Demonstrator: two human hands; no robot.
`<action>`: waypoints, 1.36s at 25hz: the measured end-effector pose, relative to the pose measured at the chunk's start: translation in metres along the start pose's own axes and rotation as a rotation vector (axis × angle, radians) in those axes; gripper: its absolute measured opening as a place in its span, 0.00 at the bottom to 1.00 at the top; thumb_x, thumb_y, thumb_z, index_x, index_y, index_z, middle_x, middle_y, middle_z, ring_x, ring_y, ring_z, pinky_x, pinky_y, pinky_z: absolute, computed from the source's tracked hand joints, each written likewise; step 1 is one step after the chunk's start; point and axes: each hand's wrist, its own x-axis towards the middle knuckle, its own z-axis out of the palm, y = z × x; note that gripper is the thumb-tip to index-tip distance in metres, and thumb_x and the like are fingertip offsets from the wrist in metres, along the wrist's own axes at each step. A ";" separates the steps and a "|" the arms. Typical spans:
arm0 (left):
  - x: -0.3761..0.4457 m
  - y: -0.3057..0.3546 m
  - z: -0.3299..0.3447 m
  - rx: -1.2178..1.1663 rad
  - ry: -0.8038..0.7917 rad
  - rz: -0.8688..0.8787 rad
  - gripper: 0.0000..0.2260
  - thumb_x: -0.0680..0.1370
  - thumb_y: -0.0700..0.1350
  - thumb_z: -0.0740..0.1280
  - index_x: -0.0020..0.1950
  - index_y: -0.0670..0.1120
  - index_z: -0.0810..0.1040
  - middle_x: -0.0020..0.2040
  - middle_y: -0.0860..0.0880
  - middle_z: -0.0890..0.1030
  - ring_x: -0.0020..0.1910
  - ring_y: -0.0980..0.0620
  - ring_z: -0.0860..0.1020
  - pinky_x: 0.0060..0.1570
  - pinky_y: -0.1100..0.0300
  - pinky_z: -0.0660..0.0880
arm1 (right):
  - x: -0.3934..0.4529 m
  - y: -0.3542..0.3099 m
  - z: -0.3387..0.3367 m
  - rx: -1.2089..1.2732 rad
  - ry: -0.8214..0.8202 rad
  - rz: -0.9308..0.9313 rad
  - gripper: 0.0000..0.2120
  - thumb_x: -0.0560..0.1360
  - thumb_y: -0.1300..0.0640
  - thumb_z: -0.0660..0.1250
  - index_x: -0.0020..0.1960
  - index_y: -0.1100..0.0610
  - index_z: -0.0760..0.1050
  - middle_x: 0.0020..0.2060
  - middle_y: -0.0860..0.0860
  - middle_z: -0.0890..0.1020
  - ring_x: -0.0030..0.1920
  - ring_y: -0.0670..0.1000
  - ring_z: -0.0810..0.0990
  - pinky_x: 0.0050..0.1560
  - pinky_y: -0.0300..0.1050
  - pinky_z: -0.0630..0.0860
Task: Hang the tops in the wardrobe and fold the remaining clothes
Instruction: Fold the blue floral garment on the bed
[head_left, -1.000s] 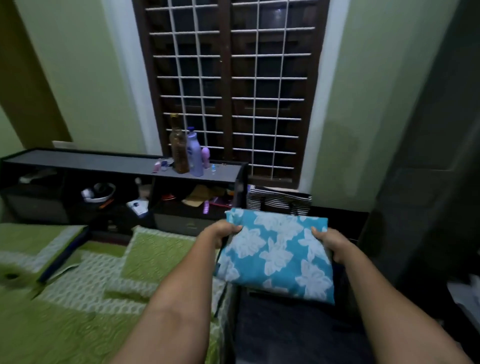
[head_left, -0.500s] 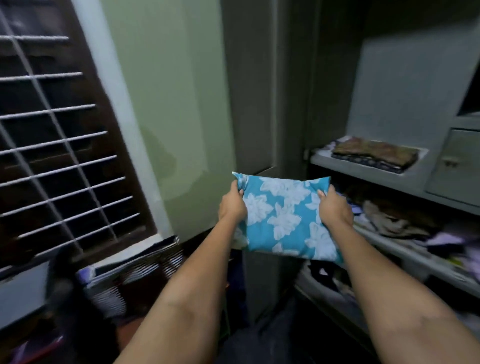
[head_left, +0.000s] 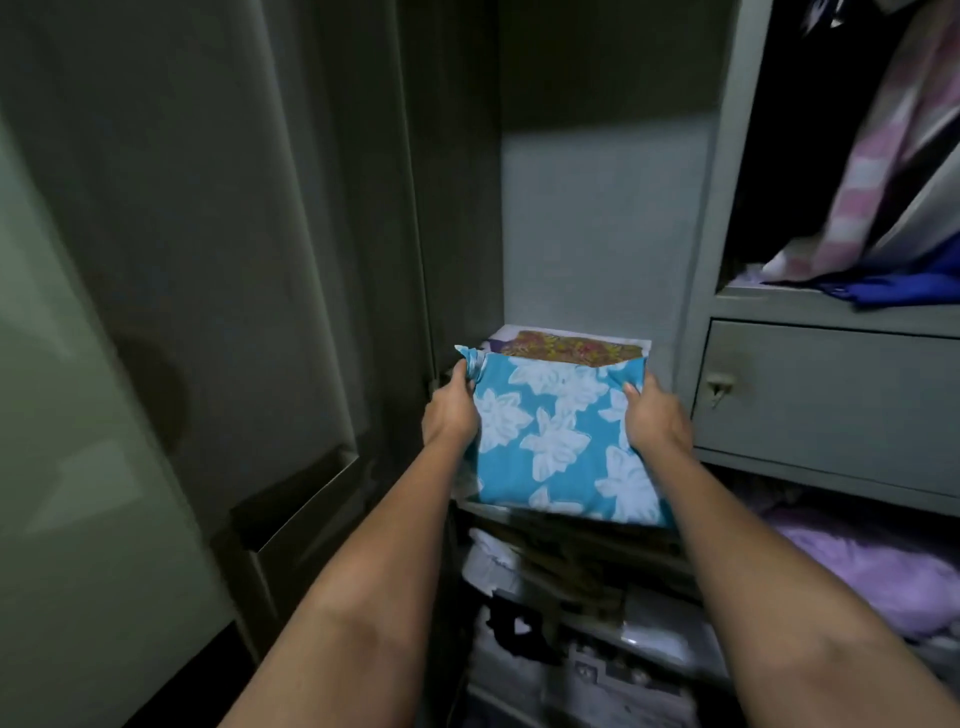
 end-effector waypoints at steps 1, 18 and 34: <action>0.019 0.003 0.009 0.017 -0.008 0.017 0.25 0.80 0.46 0.55 0.76 0.58 0.52 0.64 0.42 0.75 0.60 0.42 0.76 0.59 0.47 0.73 | 0.015 -0.001 0.005 -0.005 0.007 0.018 0.21 0.83 0.47 0.50 0.73 0.51 0.60 0.57 0.63 0.77 0.57 0.63 0.77 0.51 0.49 0.71; 0.347 0.082 0.156 0.326 0.027 0.292 0.24 0.81 0.54 0.56 0.74 0.45 0.60 0.71 0.43 0.68 0.69 0.43 0.67 0.65 0.48 0.64 | 0.304 -0.025 0.098 -0.385 0.092 0.246 0.23 0.80 0.47 0.58 0.70 0.57 0.62 0.66 0.58 0.71 0.65 0.58 0.71 0.62 0.49 0.66; 0.309 0.070 0.224 0.383 -0.470 0.415 0.27 0.82 0.59 0.43 0.78 0.51 0.41 0.78 0.52 0.38 0.77 0.49 0.37 0.73 0.47 0.36 | 0.263 -0.013 0.162 -0.403 -0.209 0.167 0.31 0.80 0.37 0.41 0.78 0.50 0.41 0.77 0.48 0.42 0.77 0.52 0.39 0.75 0.54 0.38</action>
